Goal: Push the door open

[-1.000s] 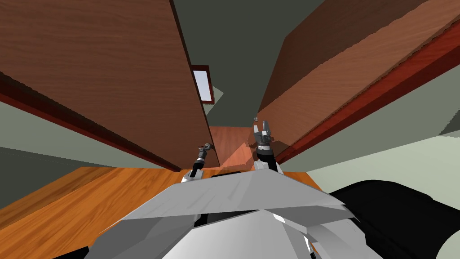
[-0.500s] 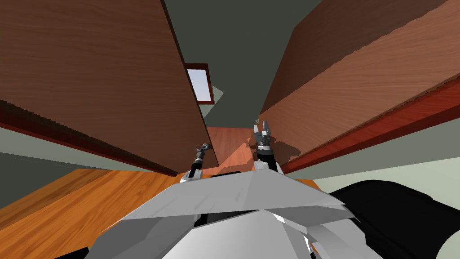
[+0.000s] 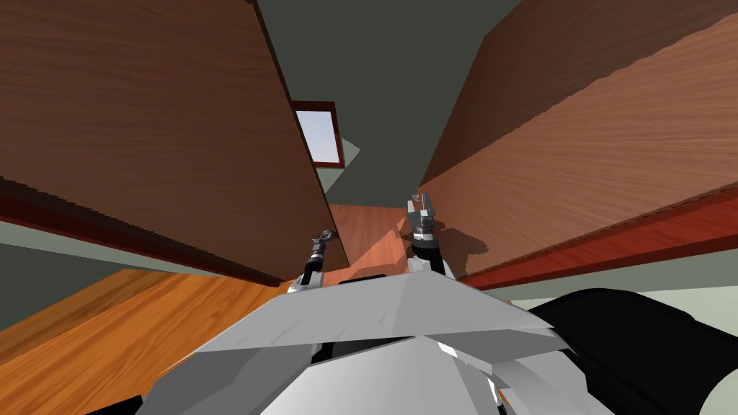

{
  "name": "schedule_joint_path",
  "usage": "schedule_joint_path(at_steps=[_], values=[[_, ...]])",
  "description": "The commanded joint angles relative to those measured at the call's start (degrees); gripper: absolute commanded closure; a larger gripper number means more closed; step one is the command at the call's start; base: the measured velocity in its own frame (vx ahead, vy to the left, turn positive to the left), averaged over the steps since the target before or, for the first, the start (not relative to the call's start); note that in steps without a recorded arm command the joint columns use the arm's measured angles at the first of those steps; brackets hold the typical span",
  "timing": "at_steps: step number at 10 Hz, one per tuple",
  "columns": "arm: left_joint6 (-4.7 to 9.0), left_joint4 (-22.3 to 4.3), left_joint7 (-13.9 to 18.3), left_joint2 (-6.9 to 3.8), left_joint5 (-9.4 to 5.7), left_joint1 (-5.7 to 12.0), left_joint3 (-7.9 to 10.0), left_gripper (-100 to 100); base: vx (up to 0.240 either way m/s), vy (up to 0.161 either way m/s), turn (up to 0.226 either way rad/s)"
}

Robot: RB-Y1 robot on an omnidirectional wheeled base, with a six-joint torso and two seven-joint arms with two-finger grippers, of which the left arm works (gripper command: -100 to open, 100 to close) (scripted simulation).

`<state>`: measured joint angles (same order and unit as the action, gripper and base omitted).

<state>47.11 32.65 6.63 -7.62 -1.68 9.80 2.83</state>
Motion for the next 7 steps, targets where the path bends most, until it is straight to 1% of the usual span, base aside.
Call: schedule_joint_path(at_steps=[1,2,3,5,6,7], values=[[0.44,-0.4,-0.5,-0.77,-0.81,0.38,1.54,100,0.162,-0.068,0.051],[0.41,-0.5,-0.9,-0.82,-1.18,0.36,2.20,100,0.195,-0.097,0.066],[0.41,-0.5,-0.9,-0.82,-1.18,0.36,2.20,100,0.145,-0.067,0.039],[0.41,-1.1,-0.9,-0.82,-1.18,0.36,2.20,100,0.038,0.005,-0.015],[0.41,-0.6,-0.9,-0.82,-1.18,0.36,2.20,100,-0.017,0.010,-0.009],[0.35,-0.7,-1.5,-0.91,-1.90,0.33,3.50,100,0.104,-0.066,0.043]])
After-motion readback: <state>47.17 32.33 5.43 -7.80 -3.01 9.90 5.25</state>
